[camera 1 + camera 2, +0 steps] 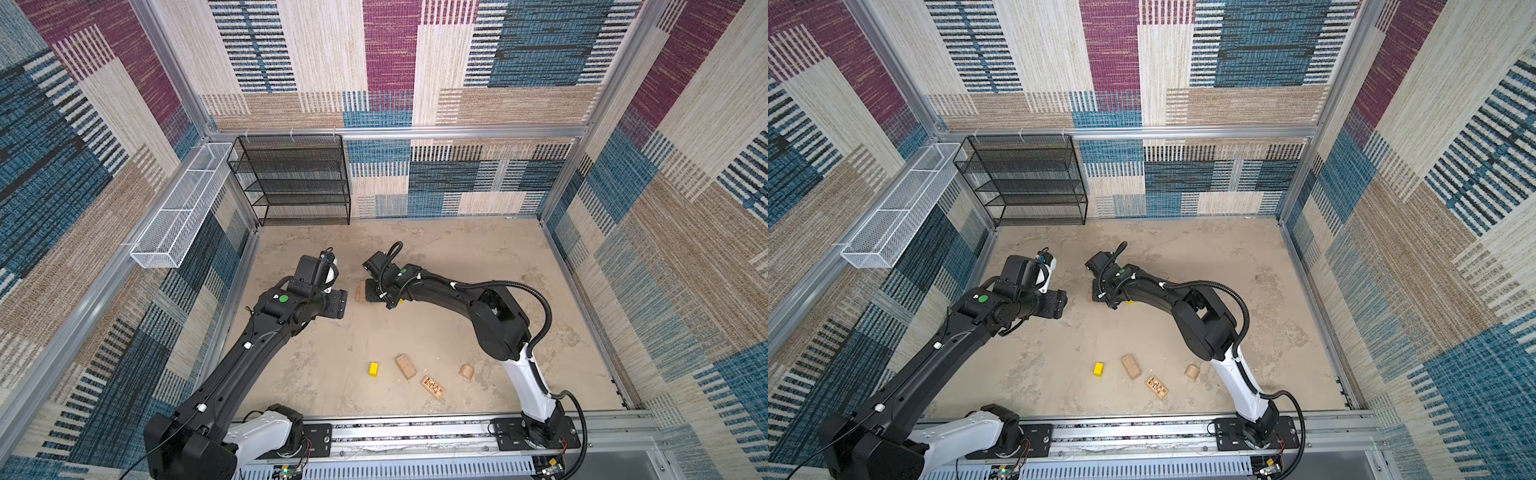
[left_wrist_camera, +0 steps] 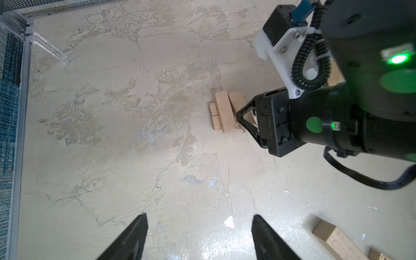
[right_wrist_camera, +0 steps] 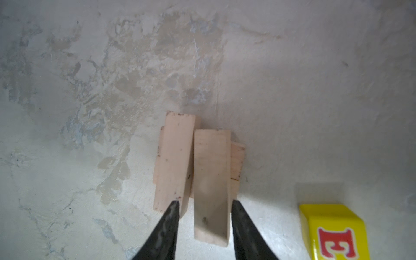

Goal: Build the wood block tower

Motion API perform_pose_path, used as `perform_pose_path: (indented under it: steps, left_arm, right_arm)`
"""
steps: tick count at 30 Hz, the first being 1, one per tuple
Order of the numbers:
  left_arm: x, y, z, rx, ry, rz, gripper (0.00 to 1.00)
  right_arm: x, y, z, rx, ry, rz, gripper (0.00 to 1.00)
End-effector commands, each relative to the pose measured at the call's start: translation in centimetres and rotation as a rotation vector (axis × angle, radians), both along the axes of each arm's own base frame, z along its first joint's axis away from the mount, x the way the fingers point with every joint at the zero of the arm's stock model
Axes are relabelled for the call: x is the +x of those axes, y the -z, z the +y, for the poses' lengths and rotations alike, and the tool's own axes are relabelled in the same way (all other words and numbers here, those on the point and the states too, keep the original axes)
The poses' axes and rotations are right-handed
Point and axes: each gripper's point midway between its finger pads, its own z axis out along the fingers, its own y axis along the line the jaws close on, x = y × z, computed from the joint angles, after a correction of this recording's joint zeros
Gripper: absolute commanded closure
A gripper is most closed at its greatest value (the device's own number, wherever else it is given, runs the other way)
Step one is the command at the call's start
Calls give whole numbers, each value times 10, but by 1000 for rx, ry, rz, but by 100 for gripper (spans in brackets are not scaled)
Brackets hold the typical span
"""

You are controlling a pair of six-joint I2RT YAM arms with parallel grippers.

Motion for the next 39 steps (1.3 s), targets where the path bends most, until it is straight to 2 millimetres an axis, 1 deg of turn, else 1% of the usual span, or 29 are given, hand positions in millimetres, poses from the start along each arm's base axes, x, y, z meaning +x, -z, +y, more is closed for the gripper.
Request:
perform_pose_path:
  steps: [1,3,5,7,8,11,14,16,17,18,22,25,27,32,36,39]
  left_arm:
    - [5,-7,3,-2,-35,-19,25]
    - [10,-10,4,-17,-54,-22,29]
    - [16,-7,4,-30,-71,-6,33]
    - [24,-1,1,-66,-83,37,40]
    - [29,0,-2,-90,-83,56,43]
    - [47,3,-14,-180,-75,115,60]
    - [71,8,-27,-271,-80,159,77]
    - [87,16,-34,-317,-84,200,93]
    - [94,20,-37,-333,-81,220,98]
    - [100,27,-39,-343,-79,246,100]
    - [119,51,-44,-377,-73,324,100]
    - [123,66,-43,-417,-74,374,100]
    - [122,71,-42,-432,-75,387,100]
    - [125,69,-39,-496,-83,377,100]
    - [126,64,-39,-524,-81,374,100]
    - [126,59,-37,-519,-82,356,100]
  right_arm:
    - [3,-24,1,27,-21,-47,61]
    - [0,-33,1,37,-50,-72,64]
    - [-5,-40,1,46,-111,-106,71]
    - [-11,-49,-3,47,-166,-157,78]
    - [-16,-44,-10,32,-182,-166,82]
    - [-29,-41,-21,15,-248,-202,91]
    - [-40,-25,-30,-9,-287,-187,100]
    - [-46,-12,-33,-23,-298,-168,100]
    - [-47,-8,-34,-24,-301,-159,100]
    - [-48,-3,-33,-23,-308,-152,100]
    - [-47,8,-24,1,-319,-137,100]
    - [-44,13,-15,23,-325,-127,100]
    - [-41,18,-12,19,-317,-115,100]
    - [-37,24,-8,18,-310,-106,100]
    - [-32,29,-10,-14,-293,-100,100]
    - [-30,29,-10,-21,-287,-106,100]
